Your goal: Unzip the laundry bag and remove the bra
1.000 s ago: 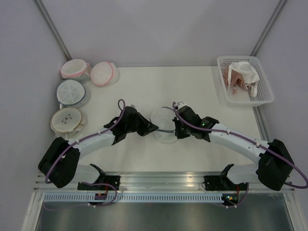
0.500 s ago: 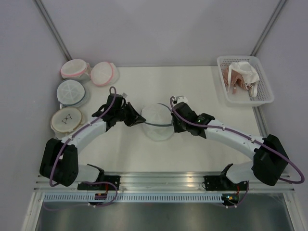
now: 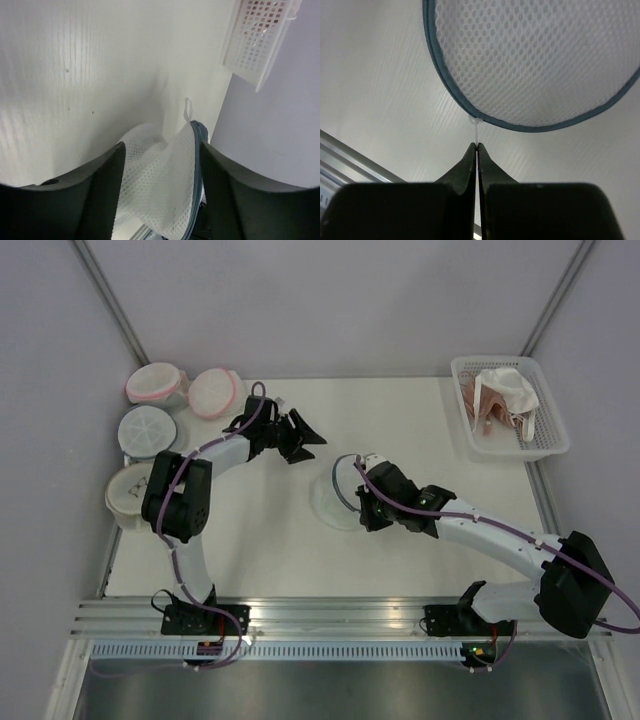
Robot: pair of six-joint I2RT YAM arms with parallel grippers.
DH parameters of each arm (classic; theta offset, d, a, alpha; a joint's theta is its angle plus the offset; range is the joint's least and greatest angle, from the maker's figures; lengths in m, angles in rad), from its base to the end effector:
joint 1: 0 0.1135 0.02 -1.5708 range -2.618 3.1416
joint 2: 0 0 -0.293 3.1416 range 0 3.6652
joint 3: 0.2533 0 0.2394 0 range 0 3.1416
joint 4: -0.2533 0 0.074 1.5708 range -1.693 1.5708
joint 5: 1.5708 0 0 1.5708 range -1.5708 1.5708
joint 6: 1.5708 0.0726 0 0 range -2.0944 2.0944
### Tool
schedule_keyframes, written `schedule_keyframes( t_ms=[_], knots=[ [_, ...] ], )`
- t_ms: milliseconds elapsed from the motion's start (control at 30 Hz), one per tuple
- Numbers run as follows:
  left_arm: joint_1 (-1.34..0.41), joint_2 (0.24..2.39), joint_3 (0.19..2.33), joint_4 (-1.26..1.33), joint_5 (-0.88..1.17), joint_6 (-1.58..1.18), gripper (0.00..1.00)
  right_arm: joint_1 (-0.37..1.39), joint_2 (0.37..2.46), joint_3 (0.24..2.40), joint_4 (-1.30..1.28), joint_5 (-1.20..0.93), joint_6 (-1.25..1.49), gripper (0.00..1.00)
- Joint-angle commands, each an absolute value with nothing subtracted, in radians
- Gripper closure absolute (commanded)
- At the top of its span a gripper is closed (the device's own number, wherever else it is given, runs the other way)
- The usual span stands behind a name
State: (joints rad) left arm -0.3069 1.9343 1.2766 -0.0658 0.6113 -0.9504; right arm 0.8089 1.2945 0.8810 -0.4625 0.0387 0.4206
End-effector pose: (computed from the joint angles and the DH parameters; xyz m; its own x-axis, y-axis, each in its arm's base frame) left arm 0.4109 -0.1739 0.2048 -0.9018 -0.4131 -0.1266 -0.1313 0.5410 -0.8307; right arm 0.1886 0.1936 0.2446 -0.7723 -0.2184 -0.5966 -0.4278 0.8730 0.2343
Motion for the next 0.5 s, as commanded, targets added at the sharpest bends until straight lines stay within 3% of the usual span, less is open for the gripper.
schedule_keyframes(
  t_ms=[0, 100, 233, 467],
  knots=[
    [-0.290, 1.849, 1.239, 0.041, 0.594, -0.997, 0.30, 0.816, 1.269, 0.868, -0.496, 0.003, 0.411, 0.99],
    [-0.290, 1.653, 1.084, -0.024, 0.474, -0.999, 0.13, 0.816, 1.284, 0.873, -0.476, 0.005, 0.408, 1.00],
    [-0.304, 1.436, 0.910, -0.049, 0.423, -1.046, 0.01, 0.816, 1.313, 0.890, -0.450, -0.046, 0.402, 0.99],
    [-0.483, 1.347, 0.809, -0.054, 0.396, -1.097, 0.01, 0.816, 1.309, 0.894, -0.407, -0.078, 0.403, 1.00]
  ],
)
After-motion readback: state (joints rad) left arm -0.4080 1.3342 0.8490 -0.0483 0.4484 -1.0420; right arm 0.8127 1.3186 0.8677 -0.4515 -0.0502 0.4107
